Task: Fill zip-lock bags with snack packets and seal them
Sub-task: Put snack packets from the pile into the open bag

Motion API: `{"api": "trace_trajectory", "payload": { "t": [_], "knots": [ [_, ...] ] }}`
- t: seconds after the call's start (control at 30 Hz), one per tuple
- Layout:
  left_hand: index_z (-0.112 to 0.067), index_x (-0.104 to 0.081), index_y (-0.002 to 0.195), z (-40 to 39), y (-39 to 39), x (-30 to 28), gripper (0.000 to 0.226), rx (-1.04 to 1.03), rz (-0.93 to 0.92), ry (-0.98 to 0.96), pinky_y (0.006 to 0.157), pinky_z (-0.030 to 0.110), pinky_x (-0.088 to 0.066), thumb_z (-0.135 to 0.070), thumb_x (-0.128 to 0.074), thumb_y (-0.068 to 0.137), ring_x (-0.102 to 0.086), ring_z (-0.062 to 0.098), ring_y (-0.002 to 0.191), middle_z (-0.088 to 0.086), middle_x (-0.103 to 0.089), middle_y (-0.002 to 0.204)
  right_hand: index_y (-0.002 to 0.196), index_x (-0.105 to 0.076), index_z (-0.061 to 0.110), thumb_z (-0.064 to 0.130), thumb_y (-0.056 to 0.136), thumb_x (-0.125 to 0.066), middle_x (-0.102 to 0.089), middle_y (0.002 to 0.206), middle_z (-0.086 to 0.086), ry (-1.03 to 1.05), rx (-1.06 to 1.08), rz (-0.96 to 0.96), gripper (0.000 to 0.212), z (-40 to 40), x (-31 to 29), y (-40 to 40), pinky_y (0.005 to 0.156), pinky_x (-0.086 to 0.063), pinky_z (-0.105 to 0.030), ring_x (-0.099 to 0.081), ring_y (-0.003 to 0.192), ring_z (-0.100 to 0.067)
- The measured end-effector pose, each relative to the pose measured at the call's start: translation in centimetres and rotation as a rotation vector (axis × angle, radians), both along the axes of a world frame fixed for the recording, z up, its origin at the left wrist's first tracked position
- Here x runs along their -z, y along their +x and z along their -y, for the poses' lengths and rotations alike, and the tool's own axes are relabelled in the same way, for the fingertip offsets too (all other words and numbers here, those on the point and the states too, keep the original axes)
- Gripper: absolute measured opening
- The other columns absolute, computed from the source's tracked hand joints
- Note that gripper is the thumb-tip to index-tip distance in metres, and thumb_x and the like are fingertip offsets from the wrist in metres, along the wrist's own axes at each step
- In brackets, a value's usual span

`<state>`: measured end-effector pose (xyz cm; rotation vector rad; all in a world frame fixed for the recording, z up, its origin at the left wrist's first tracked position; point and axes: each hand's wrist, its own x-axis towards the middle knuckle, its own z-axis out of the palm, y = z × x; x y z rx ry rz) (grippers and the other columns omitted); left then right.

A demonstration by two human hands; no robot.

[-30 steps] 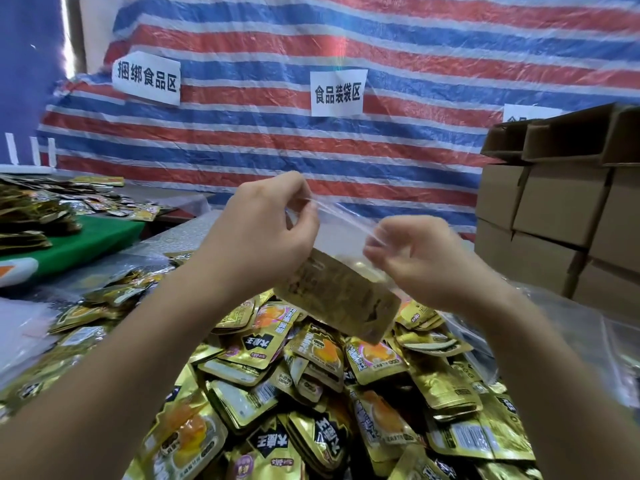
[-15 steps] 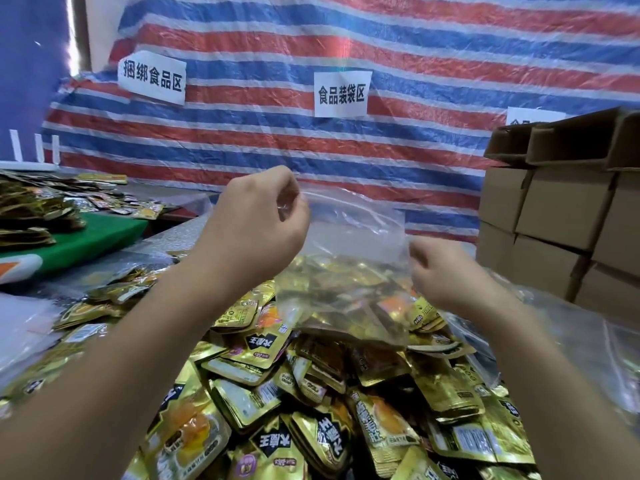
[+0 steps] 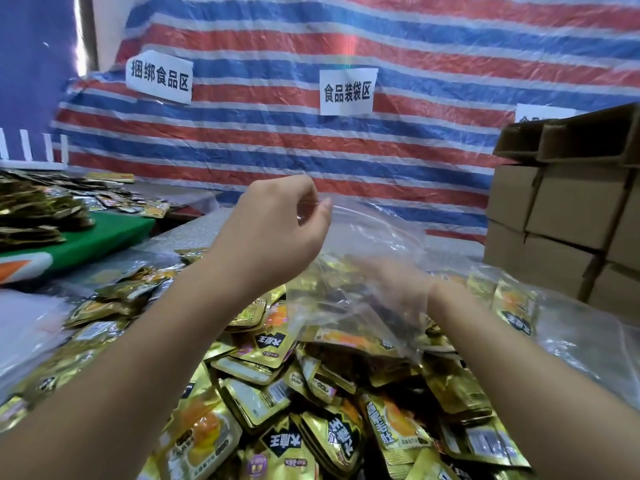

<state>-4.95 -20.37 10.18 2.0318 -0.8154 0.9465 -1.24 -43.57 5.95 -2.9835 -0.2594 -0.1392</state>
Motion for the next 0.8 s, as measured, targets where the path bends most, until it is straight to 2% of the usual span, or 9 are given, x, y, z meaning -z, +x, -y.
{"api": "trace_trajectory", "payload": {
  "t": [0.1,0.2,0.3,0.37,0.43,0.53,0.6,0.7,0.8],
  "knots": [
    [-0.012,-0.061,0.077,0.1,0.0,0.1,0.028,-0.001,-0.002,0.012,0.06,0.029,-0.039,-0.032,-0.055,0.097,-0.052,0.008,0.067,-0.007,-0.058,0.069,0.151,-0.037,0.033,0.036,0.101,-0.042,-0.04,0.156,0.0,0.046,0.006,-0.022,0.05,-0.4,0.4,0.9,0.111,-0.028,-0.036,-0.039,0.14,-0.02],
    [-0.013,-0.062,0.079,0.1,0.0,0.1,0.028,0.004,0.0,0.016,0.063,0.031,-0.043,-0.033,-0.054,0.097,-0.054,0.01,0.068,-0.006,-0.059,0.071,0.145,-0.044,0.037,0.055,0.087,-0.032,-0.04,0.155,-0.001,-0.131,0.043,-0.053,0.061,-1.2,0.6,0.8,0.114,-0.032,-0.047,-0.042,0.137,-0.024],
    [-0.013,-0.062,0.078,0.1,0.0,0.1,0.028,0.011,0.004,0.014,0.062,0.032,-0.043,-0.033,-0.054,0.097,-0.054,0.011,0.068,-0.006,-0.059,0.07,0.122,-0.063,0.027,0.07,0.068,-0.026,-0.059,0.126,-0.002,-0.125,-0.008,-0.071,0.078,-1.6,-0.1,0.0,0.099,-0.047,-0.047,-0.057,0.112,-0.022],
    [-0.013,-0.061,0.078,0.1,0.0,0.1,0.028,0.013,0.0,0.015,0.062,0.032,-0.042,-0.033,-0.054,0.097,-0.054,0.01,0.067,-0.006,-0.058,0.069,0.115,-0.065,0.023,0.063,0.075,-0.036,-0.06,0.119,-0.002,-0.125,-0.028,-0.105,0.064,-1.6,-0.6,-0.4,0.095,-0.05,-0.046,-0.058,0.106,-0.021],
    [-0.013,-0.061,0.078,0.2,0.0,0.1,0.028,0.018,-0.004,0.017,0.062,0.032,-0.043,-0.033,-0.054,0.097,-0.053,0.009,0.067,-0.007,-0.058,0.069,0.126,-0.06,0.024,0.047,0.086,-0.052,-0.059,0.126,-0.002,-0.079,-0.041,-0.146,0.046,-1.2,-0.6,-0.9,0.1,-0.049,-0.045,-0.058,0.112,-0.022],
    [-0.013,-0.061,0.077,0.2,-0.1,0.2,0.029,0.02,-0.005,0.016,0.064,0.035,-0.047,-0.033,-0.055,0.097,-0.055,0.011,0.068,-0.006,-0.059,0.07,0.136,-0.052,0.023,0.033,0.092,-0.062,-0.06,0.13,0.003,-0.051,-0.071,-0.129,0.046,-0.8,-0.4,-1.4,0.103,-0.048,-0.04,-0.058,0.116,-0.018],
    [-0.012,-0.062,0.078,0.2,-0.1,0.2,0.029,0.022,-0.005,0.017,0.066,0.038,-0.049,-0.033,-0.055,0.097,-0.057,0.014,0.069,-0.005,-0.061,0.071,0.123,-0.059,0.025,0.037,0.094,-0.059,-0.061,0.115,0.011,-0.051,-0.079,-0.02,0.031,-0.7,0.0,-1.5,0.095,-0.052,-0.034,-0.061,0.106,-0.014],
    [-0.012,-0.063,0.079,0.3,0.0,0.2,0.029,0.022,-0.005,0.024,0.067,0.039,-0.049,-0.033,-0.055,0.097,-0.058,0.015,0.07,-0.004,-0.061,0.072,0.114,-0.066,0.027,0.047,0.095,-0.056,-0.064,0.106,0.012,0.023,-0.1,0.076,0.029,-0.3,0.1,-1.6,0.078,-0.048,-0.011,-0.062,0.095,-0.008],
    [-0.011,-0.063,0.079,0.2,0.1,0.2,0.029,0.027,-0.004,0.024,0.067,0.038,-0.049,-0.033,-0.055,0.097,-0.057,0.013,0.069,-0.004,-0.061,0.071,0.104,-0.067,0.028,0.031,0.101,-0.055,-0.069,0.092,0.009,0.238,0.015,0.164,0.013,0.4,0.0,-1.9,0.065,-0.052,-0.012,-0.065,0.078,0.001]
  ]
}}
